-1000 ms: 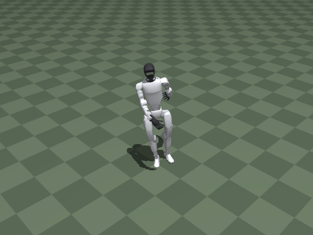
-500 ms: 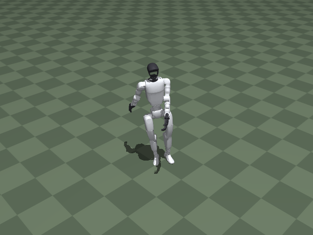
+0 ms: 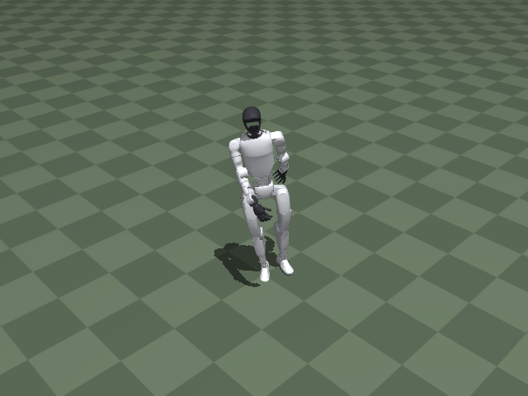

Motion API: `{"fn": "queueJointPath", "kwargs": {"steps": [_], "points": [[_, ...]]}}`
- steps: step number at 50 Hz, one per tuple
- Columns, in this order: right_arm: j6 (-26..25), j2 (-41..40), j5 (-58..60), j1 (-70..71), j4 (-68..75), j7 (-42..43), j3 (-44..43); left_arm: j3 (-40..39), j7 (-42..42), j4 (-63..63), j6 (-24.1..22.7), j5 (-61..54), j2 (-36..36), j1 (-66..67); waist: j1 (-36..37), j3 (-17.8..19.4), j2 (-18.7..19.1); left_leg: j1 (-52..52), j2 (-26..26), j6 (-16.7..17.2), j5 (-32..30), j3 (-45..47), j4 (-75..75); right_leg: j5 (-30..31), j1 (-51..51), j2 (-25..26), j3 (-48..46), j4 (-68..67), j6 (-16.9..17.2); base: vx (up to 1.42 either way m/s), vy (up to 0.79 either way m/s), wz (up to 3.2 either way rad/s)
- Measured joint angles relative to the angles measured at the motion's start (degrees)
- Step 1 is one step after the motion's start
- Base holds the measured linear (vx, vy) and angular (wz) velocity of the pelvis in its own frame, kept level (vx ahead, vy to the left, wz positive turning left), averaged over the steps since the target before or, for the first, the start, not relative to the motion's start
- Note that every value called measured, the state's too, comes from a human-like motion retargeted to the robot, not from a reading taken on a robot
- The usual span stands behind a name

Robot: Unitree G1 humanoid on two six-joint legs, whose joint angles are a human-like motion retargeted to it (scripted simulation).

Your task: Upper body actions

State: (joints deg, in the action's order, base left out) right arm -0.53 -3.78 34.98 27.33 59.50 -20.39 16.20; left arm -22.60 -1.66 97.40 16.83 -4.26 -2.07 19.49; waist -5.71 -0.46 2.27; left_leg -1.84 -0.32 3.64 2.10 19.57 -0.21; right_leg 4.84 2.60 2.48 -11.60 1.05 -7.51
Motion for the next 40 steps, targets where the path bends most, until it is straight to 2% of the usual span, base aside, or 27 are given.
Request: {"fn": "queueJointPath", "kwargs": {"steps": [5, 7, 9, 12, 15, 18, 20, 22, 25, 28, 30, 33, 36, 40], "points": [[13.19, 0.38, -3.28, -0.55, -9.59, -0.21, 4.0, -2.14, -0.95, 0.0, 3.11, 5.24, 1.92, 9.03, -0.71, -0.1, 0.2, -0.24, 0.54, 0.24, 0.53, 2.39, -0.19, 0.69, 1.34, 0.48, 2.12, -0.4, 0.22, 0.01, 0.02, -0.43], [16.33, 1.82, -0.24, -2.31, -9.83, 3.1, 4.96, -2.93, -2.03, 0.0, 3.99, 3.69, 2.52, 8.74, -1.28, -0.35, -0.08, -0.15, 0.53, 0.23, 0.57, 2.63, -0.16, 0.75, 1.51, 0.48, 2.29, -0.43, 0.23, 0.0, 0.0, 0.0], [16.33, 3.65, 4.75, -4.9, -8.26, 6.91, 5.26, -3.12, -3.95, 0.0, 3.7, 1.69, 2.77, 6.1, -1.76, -0.56, -0.44, 0.0, 0.43, 0.15, 0.53, 2.6, -0.11, 0.77, 1.51, 0.41, 2.11, -0.33, 0.18, 0.0, 0.0, 0.0], [11.65, 6.48, 14.67, -10.09, -1.78, 12.14, 3.26, -2.09, -3.6, 0.0, 1.2, -1.32, 2.61, -2.0, -1.94, -0.73, -0.89, 0.24, 0.22, -0.1, 0.36, 2.11, -0.04, 0.7, 1.08, 0.25, 1.05, 0.08, 0.12, -0.01, 0.0, 0.07], [1.43, 8.41, 22.46, -14.91, 11.85, 20.79, -3.03, 0.81, 0.47, 0.0, -2.84, -4.73, 2.29, -14.06, -1.6, -0.61, -1.21, 0.54, 0.02, -0.5, 0.06, 0.93, 0.14, 0.39, 0.02, 0.05, -0.75, 0.66, 0.19, -0.06, -0.02, 0.36], [-8.49, 11.21, 18.6, -18.99, 28.74, 29.37, -13.21, 4.03, 0.29, -0.6, -6.5, -6.53, 1.74, -26.54, -1.68, -0.49, -1.71, 1.16, -0.21, -0.9, -0.36, -1.32, 0.59, -0.25, -1.33, -0.31, -3.15, 1.13, 0.44, -0.1, -0.02, 0.64], [-14.39, 14.0, 10.53, -22.43, 36.79, 29.89, -19.47, 6.53, -1.37, -4.2, -7.85, -6.73, 2.33, -33.87, -1.58, -0.13, -2.18, 1.69, -0.42, -1.16, -0.67, -2.97, 0.94, -0.72, -2.3, -0.59, -5.04, 1.53, 0.64, -0.07, 0.0, 0.7], [-18.02, 16.23, 0.2, -28.26, 37.9, 28.05, -24.88, 9.34, -3.7, -9.42, -9.44, -5.64, 3.68, -40.31, -1.11, 0.37, -2.52, 2.22, -0.66, -1.39, -0.94, -4.29, 1.25, -1.14, -3.09, -0.84, -6.6, 1.89, 0.86, -0.03, 0.01, 0.6], [-16.29, 18.0, -11.51, -37.04, 37.9, 25.33, -33.97, 13.92, -5.45, -18.01, -12.03, -2.69, 5.87, -48.02, -0.37, 0.57, -2.99, 3.32, -0.96, -1.47, -1.27, -5.82, 1.79, -1.64, -3.59, -1.36, -8.24, 2.22, 1.11, -0.03, 0.01, 0.47], [-12.96, 18.95, -16.94, -43.52, 37.9, 22.22, -39.09, 18.11, -2.96, -26.1, -15.14, 0.65, 7.73, -52.37, 0.07, 0.91, -3.29, 3.88, -1.26, -1.52, -1.54, -6.73, 2.05, -1.86, -4.0, -1.8, -9.34, 2.52, 1.29, -0.03, 0.0, 0.22], [-13.53, 19.62, -19.4, -46.31, 37.9, 23.2, -39.26, 20.66, 0.03, -29.83, -17.45, 1.66, 8.13, -53.83, 0.49, 1.11, -3.26, 4.01, -1.29, -1.48, -1.59, -6.73, 2.18, -1.89, -4.08, -2.01, -9.47, 2.56, 1.38, 0.0, 0.0, 0.0], [-17.74, 19.85, -21.64, -46.61, 37.9, 30.61, -35.83, 23.16, 2.42, -32.75, -19.75, 2.4, 8.85, -53.69, 1.33, 1.27, -2.65, 4.01, -1.17, -1.56, -1.49, -6.16, 2.21, -1.77, -3.79, -2.0, -9.05, 2.42, 1.41, -0.02, 0.03, -0.12], [-18.38, 18.86, -17.26, -42.73, 37.9, 33.29, -30.55, 24.52, 0.78, -31.86, -20.22, 2.59, 9.06, -51.15, 1.67, 1.05, -2.02, 3.91, -1.17, -1.73, -1.47, -5.83, 2.06, -1.63, -3.44, -2.01, -8.62, 2.18, 1.43, -0.01, 0.04, -0.09], [-16.78, 16.43, -2.16, -32.38, 37.9, 23.16, -23.87, 24.48, -1.68, -24.76, -18.2, 2.95, 8.23, -44.93, 1.01, 0.52, -1.35, 3.55, -1.37, -2.0, -1.5, -6.07, 1.78, -1.48, -3.19, -1.9, -8.01, 1.86, 1.28, 0.0, 0.0, 0.0]]}}
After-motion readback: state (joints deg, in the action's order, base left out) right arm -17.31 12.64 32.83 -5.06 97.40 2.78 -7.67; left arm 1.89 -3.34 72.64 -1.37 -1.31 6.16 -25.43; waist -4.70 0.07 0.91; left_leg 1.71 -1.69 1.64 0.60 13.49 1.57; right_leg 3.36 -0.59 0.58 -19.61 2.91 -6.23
